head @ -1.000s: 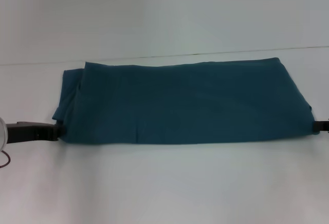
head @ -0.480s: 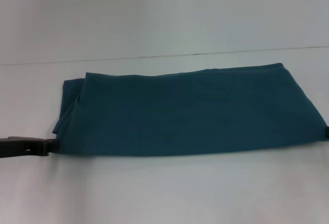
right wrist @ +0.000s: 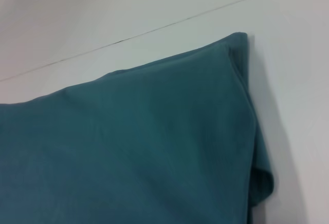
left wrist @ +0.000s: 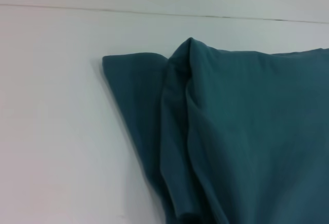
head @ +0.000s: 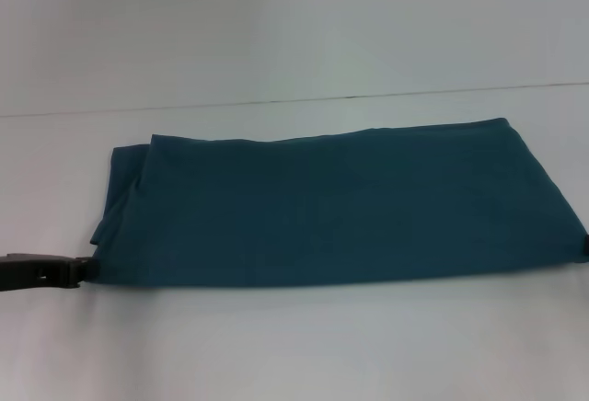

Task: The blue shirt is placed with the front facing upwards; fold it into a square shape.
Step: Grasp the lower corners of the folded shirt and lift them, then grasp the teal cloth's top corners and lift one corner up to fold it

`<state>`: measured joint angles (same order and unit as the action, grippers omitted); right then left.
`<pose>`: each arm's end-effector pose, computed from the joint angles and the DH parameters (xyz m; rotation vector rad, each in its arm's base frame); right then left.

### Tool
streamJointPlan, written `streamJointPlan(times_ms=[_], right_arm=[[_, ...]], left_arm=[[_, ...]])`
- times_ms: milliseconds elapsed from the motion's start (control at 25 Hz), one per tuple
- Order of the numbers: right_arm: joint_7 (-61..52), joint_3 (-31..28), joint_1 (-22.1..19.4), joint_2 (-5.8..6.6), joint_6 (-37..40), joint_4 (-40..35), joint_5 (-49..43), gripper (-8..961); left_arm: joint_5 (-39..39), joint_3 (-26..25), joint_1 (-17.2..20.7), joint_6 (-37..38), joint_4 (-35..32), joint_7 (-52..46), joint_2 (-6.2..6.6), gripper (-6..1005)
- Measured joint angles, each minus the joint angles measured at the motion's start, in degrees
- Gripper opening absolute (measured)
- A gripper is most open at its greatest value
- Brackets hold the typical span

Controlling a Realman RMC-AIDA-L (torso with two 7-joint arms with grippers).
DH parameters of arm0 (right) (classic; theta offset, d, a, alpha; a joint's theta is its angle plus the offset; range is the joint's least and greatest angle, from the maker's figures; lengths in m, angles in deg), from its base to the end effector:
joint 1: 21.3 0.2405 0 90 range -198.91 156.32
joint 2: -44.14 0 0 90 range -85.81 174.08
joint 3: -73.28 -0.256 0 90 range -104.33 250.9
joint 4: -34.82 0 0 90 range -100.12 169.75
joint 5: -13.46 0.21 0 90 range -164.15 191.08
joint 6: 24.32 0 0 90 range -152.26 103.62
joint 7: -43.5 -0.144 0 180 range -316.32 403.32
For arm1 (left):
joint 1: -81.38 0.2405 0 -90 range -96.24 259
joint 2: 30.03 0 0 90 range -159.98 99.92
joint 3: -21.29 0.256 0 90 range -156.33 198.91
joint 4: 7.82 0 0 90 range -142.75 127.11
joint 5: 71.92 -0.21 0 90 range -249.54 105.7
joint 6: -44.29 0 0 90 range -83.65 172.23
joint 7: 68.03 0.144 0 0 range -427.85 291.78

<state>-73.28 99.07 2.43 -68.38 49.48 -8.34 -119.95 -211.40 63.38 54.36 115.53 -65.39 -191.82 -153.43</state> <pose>0.3884 0.3179 0.0920 -1.9761 1.5111 0.3533 -0.3082 0.3519 0.0258 -2.2221 -1.3226 -0.1683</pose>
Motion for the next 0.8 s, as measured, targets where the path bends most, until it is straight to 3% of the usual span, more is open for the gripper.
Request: streamJointPlan(times_ms=[320, 560, 680, 800], right_arm=[[1.05, -0.26, 0.03, -0.14, 0.62, 0.01, 0.0, 66], [1.08, -0.83, 0.48, 0.47, 0.83, -0.05, 0.05, 75], [1.08, -1.78, 0.61, 0.08, 0.86, -1.97, 0.55, 80], [1.23, -2.06, 0.41, -0.66, 1.08, -4.5, 2.87, 217]], left_arm=[[0.0, -0.16, -0.43, 1.82, -0.45, 0.23, 0.26, 21], [0.02, -1.64, -1.17, 3.1, -0.51, -0.37, 0.71, 39], [0.16, -2.61, -1.56, 2.91, -0.55, -1.2, 0.9, 47], [1.14, -3.88, -2.11, 1.85, -0.62, -2.05, 0.95, 56]])
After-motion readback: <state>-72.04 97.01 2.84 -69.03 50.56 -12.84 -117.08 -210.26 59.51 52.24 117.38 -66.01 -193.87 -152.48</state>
